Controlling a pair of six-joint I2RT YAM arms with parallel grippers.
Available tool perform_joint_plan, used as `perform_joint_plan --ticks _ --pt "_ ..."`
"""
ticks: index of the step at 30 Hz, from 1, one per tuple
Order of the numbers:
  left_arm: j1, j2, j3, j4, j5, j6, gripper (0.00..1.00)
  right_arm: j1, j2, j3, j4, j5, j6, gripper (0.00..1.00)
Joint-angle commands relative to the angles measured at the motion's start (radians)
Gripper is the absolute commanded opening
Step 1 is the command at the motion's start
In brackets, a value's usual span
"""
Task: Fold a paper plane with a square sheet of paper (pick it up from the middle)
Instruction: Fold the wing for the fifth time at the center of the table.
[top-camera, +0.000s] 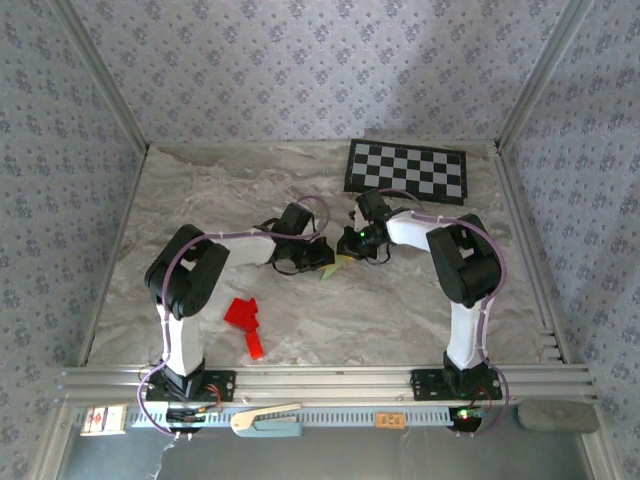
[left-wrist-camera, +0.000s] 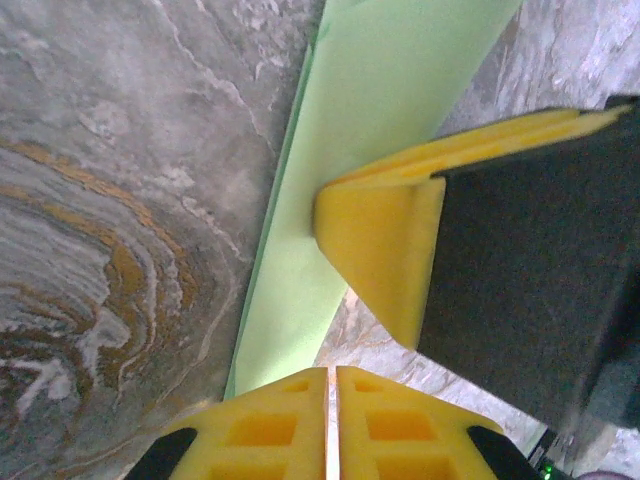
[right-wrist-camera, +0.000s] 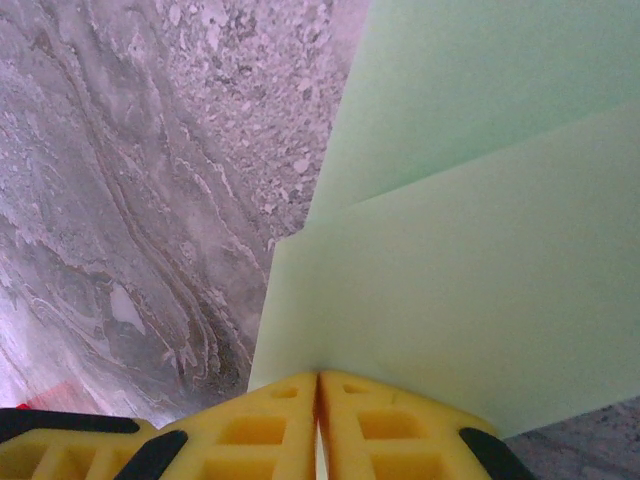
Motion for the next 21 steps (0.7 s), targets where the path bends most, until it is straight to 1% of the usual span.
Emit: perform_joint_plan --ticks 1,9,21 --pt "0.004 -0.013 0.026 -0.075 0.033 0.066 0.11 0.0 0.078 -0.013 -0.112 0.072 -0.03 0.12" --pt "-0.014 -0.016 0.045 -0.18 0.007 0.13 0.11 0.0 0.103 0.011 -0.161 0.094 -0.034 0.12" --pt "-0.041 -0.01 0.088 -0.211 -0.005 0.141 0.11 0.004 0.121 0.016 -0.186 0.101 -0.034 0.12"
